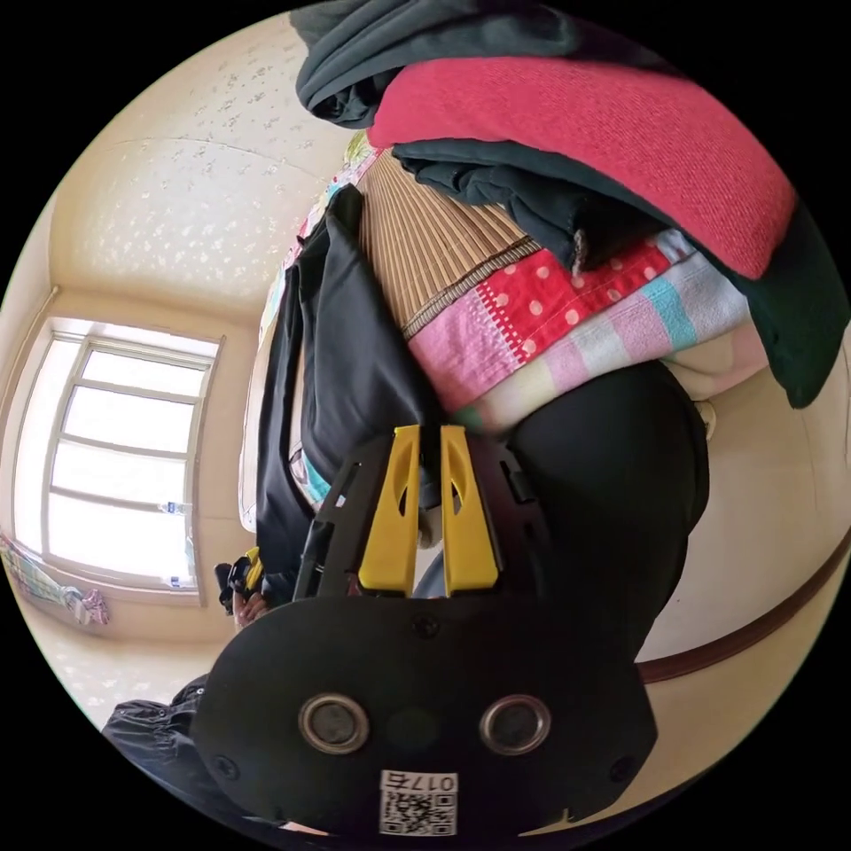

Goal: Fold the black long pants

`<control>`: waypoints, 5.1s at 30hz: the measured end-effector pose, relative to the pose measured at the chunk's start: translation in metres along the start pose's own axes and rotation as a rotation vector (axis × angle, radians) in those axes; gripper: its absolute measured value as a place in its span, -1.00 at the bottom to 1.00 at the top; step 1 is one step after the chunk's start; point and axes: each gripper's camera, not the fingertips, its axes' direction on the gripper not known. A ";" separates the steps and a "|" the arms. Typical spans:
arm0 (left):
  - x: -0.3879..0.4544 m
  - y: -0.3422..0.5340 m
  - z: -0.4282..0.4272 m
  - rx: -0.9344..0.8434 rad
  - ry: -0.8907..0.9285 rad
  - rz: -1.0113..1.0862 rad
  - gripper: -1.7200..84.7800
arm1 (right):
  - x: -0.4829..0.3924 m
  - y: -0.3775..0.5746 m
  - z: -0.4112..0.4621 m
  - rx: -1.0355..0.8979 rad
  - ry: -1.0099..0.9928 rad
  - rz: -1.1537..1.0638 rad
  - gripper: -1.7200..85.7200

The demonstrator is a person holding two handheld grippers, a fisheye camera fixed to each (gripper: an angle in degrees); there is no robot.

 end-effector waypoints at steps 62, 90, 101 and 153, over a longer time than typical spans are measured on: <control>0.063 -0.095 0.158 -0.277 0.390 0.283 -0.97 | -0.247 -0.358 0.459 0.164 0.589 -0.427 -0.89; 0.018 -0.138 0.076 -0.070 -0.171 0.061 -0.71 | -0.042 0.053 0.326 -0.249 0.143 -0.581 -0.79; 0.054 -0.094 0.106 0.022 -0.342 0.054 -0.72 | -0.026 0.090 0.288 -0.302 0.108 -0.634 -0.82; 0.078 -0.112 0.133 -0.195 -0.557 0.192 -0.81 | -0.040 0.052 0.291 -0.327 0.120 -0.531 -0.73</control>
